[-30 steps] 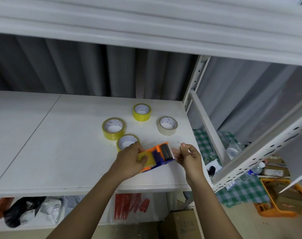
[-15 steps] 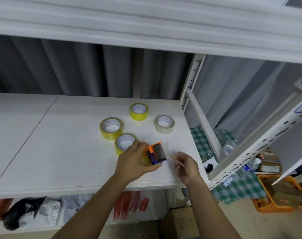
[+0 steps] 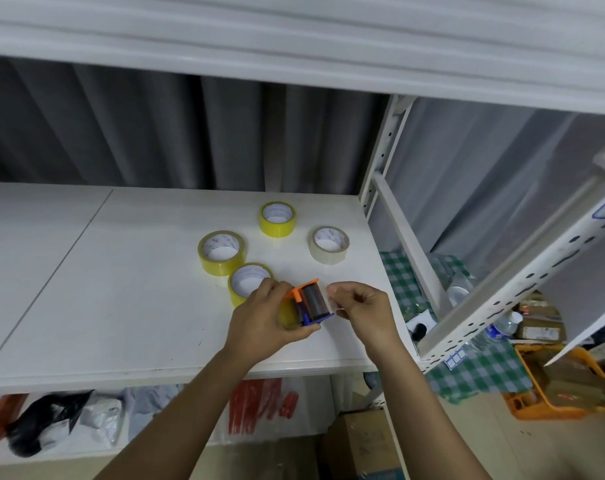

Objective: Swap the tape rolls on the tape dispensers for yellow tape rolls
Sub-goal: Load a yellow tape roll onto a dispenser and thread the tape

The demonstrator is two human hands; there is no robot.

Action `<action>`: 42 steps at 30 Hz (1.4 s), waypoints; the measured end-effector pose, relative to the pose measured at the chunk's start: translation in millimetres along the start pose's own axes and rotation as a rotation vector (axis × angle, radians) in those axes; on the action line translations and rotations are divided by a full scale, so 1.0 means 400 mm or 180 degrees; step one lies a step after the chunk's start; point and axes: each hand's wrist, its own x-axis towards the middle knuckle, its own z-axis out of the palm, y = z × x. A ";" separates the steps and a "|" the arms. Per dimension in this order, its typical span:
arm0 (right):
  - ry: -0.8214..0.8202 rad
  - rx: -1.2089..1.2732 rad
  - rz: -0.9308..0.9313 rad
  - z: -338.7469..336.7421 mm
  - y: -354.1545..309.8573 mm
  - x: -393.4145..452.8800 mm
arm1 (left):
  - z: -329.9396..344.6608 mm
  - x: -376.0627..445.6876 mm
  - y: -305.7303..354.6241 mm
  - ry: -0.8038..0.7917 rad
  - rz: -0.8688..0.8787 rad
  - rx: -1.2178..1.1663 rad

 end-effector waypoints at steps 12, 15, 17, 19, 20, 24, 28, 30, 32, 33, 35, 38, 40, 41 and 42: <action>-0.0088 0.0067 -0.0050 0.005 -0.008 0.018 | 0.002 0.000 -0.009 0.0056 -0.0034 -0.0001; -0.0326 0.0310 0.0399 -0.001 -0.007 0.028 | 0.002 0.000 -0.013 0.0059 -0.0027 0.0010; -0.0580 0.0616 0.0820 -0.003 -0.002 0.035 | 0.003 -0.001 -0.015 0.0074 -0.0012 0.0006; -0.0703 0.0911 0.1138 0.001 0.007 0.042 | 0.004 0.000 -0.017 0.0116 -0.0005 0.0007; -0.0705 0.0869 0.1230 0.006 0.014 0.045 | 0.003 0.000 -0.017 0.0122 -0.0013 -0.0004; -0.0603 0.0174 0.1489 0.033 0.057 0.028 | -0.001 -0.002 -0.021 0.0064 0.0050 -0.0047; 0.0090 0.0584 0.0769 0.010 0.063 0.016 | -0.004 -0.005 -0.036 0.0192 -0.0180 -0.0234; 0.0078 0.0535 0.0256 0.004 0.049 0.015 | -0.004 -0.002 -0.044 0.0192 -0.0321 -0.0294; -0.0020 0.0484 -0.0052 0.015 0.037 0.012 | -0.003 -0.003 -0.047 0.0204 -0.0376 -0.0351; -0.0074 0.0475 -0.0118 0.023 0.035 0.012 | -0.003 -0.004 -0.046 0.0216 -0.0362 -0.0362; -0.0241 0.0418 -0.0102 0.039 0.036 0.015 | 0.000 -0.006 -0.046 0.0227 -0.0285 -0.0378; -0.0541 0.0276 0.0266 0.057 0.056 0.014 | 0.003 -0.009 -0.050 0.0290 -0.0243 -0.0383; -0.0528 0.0013 0.0339 0.055 0.077 0.012 | 0.004 -0.008 -0.053 0.0331 -0.0300 -0.0372; -0.0443 0.0023 0.0332 0.052 0.084 0.009 | 0.005 -0.008 -0.053 0.0344 -0.0314 -0.0369; -0.0326 0.0149 0.0322 0.048 0.085 0.007 | 0.005 -0.008 -0.054 0.0358 -0.0313 -0.0372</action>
